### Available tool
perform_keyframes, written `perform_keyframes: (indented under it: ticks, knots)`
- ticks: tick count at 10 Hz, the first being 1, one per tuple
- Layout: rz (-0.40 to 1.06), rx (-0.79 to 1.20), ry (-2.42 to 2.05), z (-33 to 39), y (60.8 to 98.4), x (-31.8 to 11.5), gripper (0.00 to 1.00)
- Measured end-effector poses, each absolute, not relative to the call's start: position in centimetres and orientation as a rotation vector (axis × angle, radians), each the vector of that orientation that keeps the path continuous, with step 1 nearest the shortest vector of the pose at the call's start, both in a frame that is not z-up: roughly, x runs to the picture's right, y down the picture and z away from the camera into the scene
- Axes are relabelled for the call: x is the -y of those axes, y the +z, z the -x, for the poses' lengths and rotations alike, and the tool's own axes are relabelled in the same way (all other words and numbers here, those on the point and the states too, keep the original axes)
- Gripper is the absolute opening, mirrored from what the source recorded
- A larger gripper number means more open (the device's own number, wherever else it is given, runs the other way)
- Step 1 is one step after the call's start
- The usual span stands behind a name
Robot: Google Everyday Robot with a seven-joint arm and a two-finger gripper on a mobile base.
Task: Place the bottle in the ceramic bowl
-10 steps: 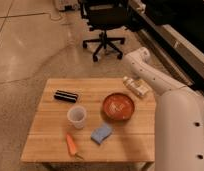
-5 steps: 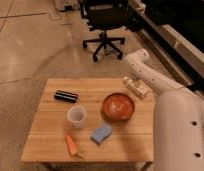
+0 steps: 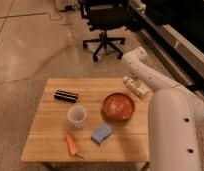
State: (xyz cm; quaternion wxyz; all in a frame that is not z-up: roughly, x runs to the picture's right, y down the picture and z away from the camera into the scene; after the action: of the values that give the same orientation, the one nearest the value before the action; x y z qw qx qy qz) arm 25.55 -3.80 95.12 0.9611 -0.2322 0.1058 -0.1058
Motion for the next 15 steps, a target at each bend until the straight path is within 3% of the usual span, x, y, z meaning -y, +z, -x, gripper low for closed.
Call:
perform_keyframes:
  ticks: [8, 15]
  knots:
    - [0.568, -0.258, 0.190, -30.9, 96.2, 1.8, 0.65]
    - [0.623, -0.238, 0.251, -30.6, 95.3, 1.7, 0.65]
